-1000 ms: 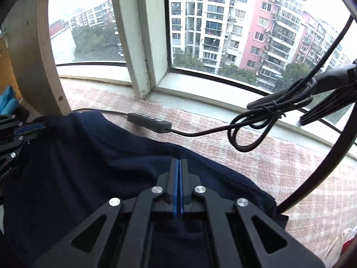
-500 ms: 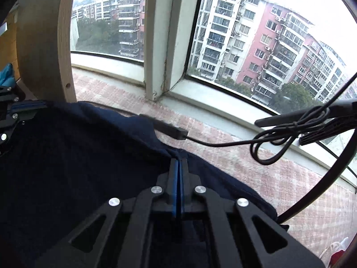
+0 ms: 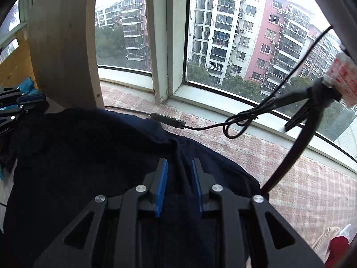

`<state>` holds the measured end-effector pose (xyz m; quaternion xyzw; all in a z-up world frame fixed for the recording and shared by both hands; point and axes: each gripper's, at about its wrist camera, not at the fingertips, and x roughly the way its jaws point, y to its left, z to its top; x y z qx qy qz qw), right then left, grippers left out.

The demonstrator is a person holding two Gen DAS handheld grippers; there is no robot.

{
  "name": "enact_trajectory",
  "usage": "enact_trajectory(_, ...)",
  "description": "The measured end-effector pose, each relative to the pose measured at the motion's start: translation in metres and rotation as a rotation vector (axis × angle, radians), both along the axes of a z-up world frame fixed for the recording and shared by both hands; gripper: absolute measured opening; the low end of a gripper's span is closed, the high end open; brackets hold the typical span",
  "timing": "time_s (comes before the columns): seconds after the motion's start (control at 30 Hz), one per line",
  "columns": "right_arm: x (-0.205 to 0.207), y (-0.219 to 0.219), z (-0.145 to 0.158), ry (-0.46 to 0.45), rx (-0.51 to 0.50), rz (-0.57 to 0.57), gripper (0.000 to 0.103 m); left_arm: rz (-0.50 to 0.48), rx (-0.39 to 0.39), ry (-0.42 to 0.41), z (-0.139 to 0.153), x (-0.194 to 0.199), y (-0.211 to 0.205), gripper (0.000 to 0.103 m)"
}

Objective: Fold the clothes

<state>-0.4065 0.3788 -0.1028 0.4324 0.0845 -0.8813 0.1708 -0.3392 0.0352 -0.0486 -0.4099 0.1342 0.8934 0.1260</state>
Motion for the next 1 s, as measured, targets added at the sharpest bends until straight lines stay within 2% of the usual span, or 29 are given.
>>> enact_trajectory(0.13,0.048,0.055,0.034,-0.025,-0.112,-0.057,0.022,0.007,0.028,0.019,0.029,0.044,-0.025,0.011)
enact_trajectory(0.2,0.074,0.083,0.045,-0.027,-0.115,-0.097,0.022,0.010,0.058,0.008,0.036,0.067,-0.034,0.013)
enact_trajectory(0.3,0.111,0.121,0.045,-0.055,-0.111,-0.149,0.022,0.019,0.119,-0.018,0.033,0.111,-0.038,0.012)
enact_trajectory(0.37,0.133,0.134,0.031,-0.121,-0.115,-0.128,0.021,0.020,0.161,-0.052,0.023,0.140,-0.026,0.012)
enact_trajectory(0.5,0.164,0.125,-0.022,-0.249,-0.107,-0.029,0.015,0.070,0.203,-0.144,0.004,0.210,0.002,0.012)
enact_trajectory(0.67,0.184,0.126,-0.071,-0.374,-0.065,0.026,0.015,0.198,0.200,-0.196,0.014,0.309,0.014,0.015)
enact_trajectory(0.77,0.194,0.148,-0.059,-0.363,-0.051,0.014,0.015,0.318,0.153,-0.156,0.043,0.356,0.007,0.015)
enact_trajectory(0.87,0.214,0.191,-0.002,-0.264,-0.177,-0.025,0.015,0.418,0.116,-0.107,0.076,0.396,-0.003,0.018)
enact_trajectory(0.93,0.227,0.217,0.028,-0.222,-0.257,-0.039,0.016,0.433,0.075,-0.095,0.086,0.416,0.008,0.018)
enact_trajectory(0.97,0.234,0.224,0.038,-0.210,-0.264,-0.035,0.016,0.408,0.089,-0.093,0.083,0.421,0.021,0.018)
enact_trajectory(1.0,0.240,0.225,0.041,-0.206,-0.229,-0.027,0.016,0.368,0.121,-0.102,0.077,0.423,0.038,0.019)
